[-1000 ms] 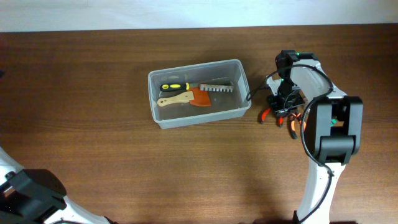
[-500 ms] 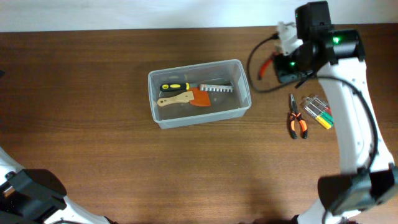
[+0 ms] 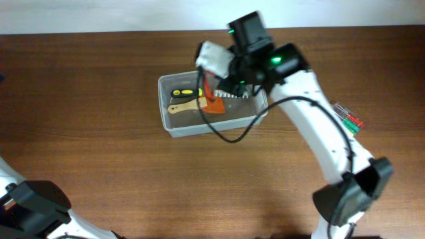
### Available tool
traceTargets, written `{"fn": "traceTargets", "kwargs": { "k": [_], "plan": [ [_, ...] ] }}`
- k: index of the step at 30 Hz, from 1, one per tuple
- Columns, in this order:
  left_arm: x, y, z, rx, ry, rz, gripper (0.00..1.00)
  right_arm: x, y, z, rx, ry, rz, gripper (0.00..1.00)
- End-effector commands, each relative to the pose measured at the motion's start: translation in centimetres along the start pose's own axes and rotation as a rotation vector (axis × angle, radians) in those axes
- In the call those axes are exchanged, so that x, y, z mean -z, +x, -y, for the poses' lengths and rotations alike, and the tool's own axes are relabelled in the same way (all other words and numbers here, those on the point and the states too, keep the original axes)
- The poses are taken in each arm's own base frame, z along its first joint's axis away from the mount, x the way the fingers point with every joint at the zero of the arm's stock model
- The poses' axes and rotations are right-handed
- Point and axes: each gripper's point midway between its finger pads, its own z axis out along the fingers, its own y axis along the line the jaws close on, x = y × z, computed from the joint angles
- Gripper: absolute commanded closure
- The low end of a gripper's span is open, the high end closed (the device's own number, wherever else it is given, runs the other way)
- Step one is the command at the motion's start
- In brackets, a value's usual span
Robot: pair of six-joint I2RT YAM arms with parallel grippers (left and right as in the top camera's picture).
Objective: Pack container
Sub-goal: 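Lift the cutters with the right gripper and lower them into the container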
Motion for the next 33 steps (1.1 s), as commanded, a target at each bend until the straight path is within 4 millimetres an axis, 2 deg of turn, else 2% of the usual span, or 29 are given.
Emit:
{"fn": "traceTargets", "kwargs": {
  "k": [1,4,10,13,16,20,22,24,25,27,28,31,33],
  "plan": [
    [-0.5,0.1,0.0,0.016,0.006,-0.014,0.01,-3.6,-0.3,-2.1,0.290,-0.089,-0.001,0.96],
    [-0.5,0.2,0.0,0.016,0.006,-0.014,0.01,-6.8,0.5,-3.6,0.380,-0.157,-0.024,0.96],
    [-0.5,0.2,0.0,0.016,0.006,-0.014,0.01,-13.1,3.1,-5.1,0.368,-0.241,-0.073,0.96],
    [-0.5,0.2,0.0,0.016,0.006,-0.014,0.01,-15.2,4.0,-6.2,0.362,-0.283,-0.083,0.96],
    [-0.5,0.2,0.0,0.016,0.006,-0.014,0.01,-16.0,3.7,-7.3,0.367,-0.315,-0.072,0.96],
    [-0.5,0.2,0.0,0.016,0.006,-0.014,0.01,-16.1,2.7,-8.6,0.393,-0.327,-0.063,0.96],
    [-0.5,0.2,0.0,0.016,0.006,-0.014,0.01,-16.2,2.7,-8.9,0.407,-0.320,-0.087,0.85],
    [-0.5,0.2,0.0,0.016,0.006,-0.014,0.01,-15.9,3.2,-8.2,0.391,-0.267,-0.166,0.74],
    [-0.5,0.1,0.0,0.016,0.006,-0.014,0.01,-15.4,3.4,-7.7,0.367,-0.233,-0.211,0.64],
    [-0.5,0.2,0.0,0.016,0.006,-0.014,0.01,-14.0,3.7,-6.2,0.291,-0.146,-0.294,0.37],
    [-0.5,0.1,0.0,0.016,0.006,-0.014,0.01,-13.2,3.7,-5.2,0.244,-0.092,-0.325,0.31],
    [-0.5,0.1,0.0,0.016,0.006,-0.014,0.01,-10.0,3.8,-1.5,0.110,0.083,-0.397,0.29],
    [-0.5,0.2,0.0,0.016,0.006,-0.014,0.01,-7.0,4.1,1.6,-0.009,0.216,-0.434,0.31]
  ]
}}
